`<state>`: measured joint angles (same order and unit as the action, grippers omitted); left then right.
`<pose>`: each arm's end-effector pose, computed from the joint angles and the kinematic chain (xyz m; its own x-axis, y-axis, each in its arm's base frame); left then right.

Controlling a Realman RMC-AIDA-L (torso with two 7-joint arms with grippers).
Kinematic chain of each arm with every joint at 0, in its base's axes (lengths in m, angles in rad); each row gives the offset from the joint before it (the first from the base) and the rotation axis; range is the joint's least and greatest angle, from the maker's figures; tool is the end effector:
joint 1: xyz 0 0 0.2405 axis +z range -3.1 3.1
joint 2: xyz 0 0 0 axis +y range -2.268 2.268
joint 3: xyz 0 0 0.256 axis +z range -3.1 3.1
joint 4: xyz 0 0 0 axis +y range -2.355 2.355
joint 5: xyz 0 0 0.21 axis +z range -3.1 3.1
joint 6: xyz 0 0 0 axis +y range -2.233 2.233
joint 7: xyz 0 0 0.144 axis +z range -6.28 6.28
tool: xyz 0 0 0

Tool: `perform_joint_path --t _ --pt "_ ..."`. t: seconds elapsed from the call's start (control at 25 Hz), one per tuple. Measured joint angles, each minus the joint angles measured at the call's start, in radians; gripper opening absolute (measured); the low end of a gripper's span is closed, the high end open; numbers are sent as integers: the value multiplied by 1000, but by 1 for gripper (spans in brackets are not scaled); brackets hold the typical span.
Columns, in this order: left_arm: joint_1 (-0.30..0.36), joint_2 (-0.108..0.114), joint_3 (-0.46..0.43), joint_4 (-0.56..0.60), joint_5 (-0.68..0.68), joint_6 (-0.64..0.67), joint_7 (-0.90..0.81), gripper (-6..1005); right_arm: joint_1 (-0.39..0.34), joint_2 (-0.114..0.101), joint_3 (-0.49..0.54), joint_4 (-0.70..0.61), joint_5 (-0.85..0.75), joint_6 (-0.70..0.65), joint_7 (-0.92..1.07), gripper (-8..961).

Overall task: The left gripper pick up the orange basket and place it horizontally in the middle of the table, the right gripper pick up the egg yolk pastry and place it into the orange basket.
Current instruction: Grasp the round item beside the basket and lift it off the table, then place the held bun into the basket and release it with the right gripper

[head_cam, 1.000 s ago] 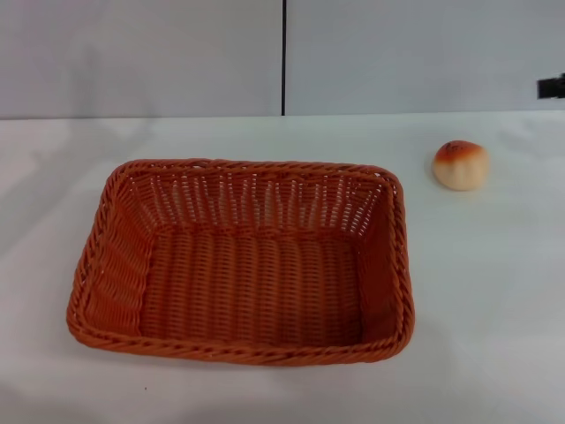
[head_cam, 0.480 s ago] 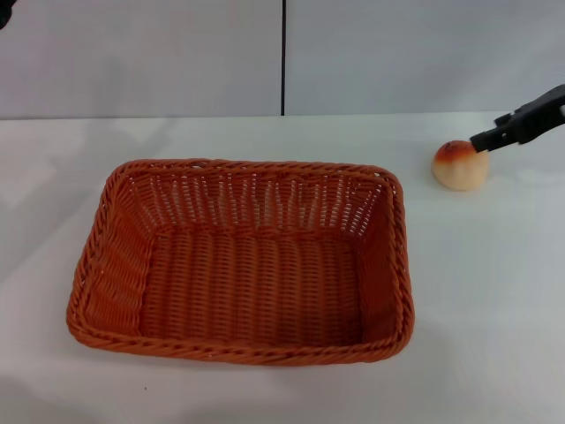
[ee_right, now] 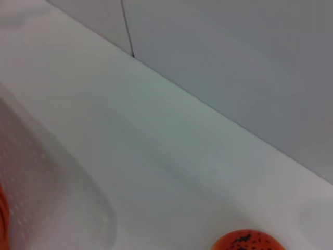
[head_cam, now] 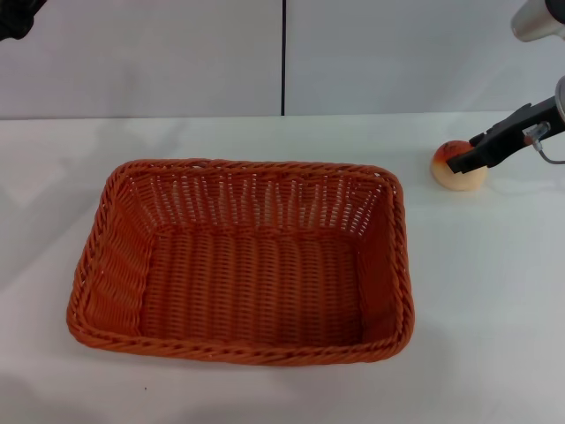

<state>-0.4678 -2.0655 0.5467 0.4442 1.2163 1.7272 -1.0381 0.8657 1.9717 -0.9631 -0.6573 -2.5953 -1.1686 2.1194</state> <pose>-0.2527 0.3282 0.0817 0.3309 -0.2395 0.9128 0.5645 -0.7249 -0.3948 0.2405 0.4358 0.0177 0.7749 -0.6292 0.0607 -0.5272 -0.6963 -0.4871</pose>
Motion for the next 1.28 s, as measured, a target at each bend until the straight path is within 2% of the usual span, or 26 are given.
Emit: perform_joint_path --t 0.16,0.28,0.52,0.72,1.04,1.16,1.28 --pt "-2 0 1 -2 0 0 0 811 -2 2 -1 2 -3 8 1 558" --pt "-3 -1 3 -2 0 0 1 811 -7 2 -1 2 -4 8 2 473" --pt "-3 -2 6 -2 1 -1 1 811 -18 3 2 -5 -5 9 2 240" --pt "-3 -2 14 -3 1 -6 1 811 -33 7 10 -36 -2 2 2 158" --pt "-4 0 15 -13 0 -10 3 811 -126 29 34 -265 59 -62 27 105" --pt "-5 0 15 -13 1 -12 4 810 -157 32 76 -367 170 -136 14 94" --pt "-5 0 15 -13 1 -12 8 810 -199 39 107 -476 358 -236 -34 83"
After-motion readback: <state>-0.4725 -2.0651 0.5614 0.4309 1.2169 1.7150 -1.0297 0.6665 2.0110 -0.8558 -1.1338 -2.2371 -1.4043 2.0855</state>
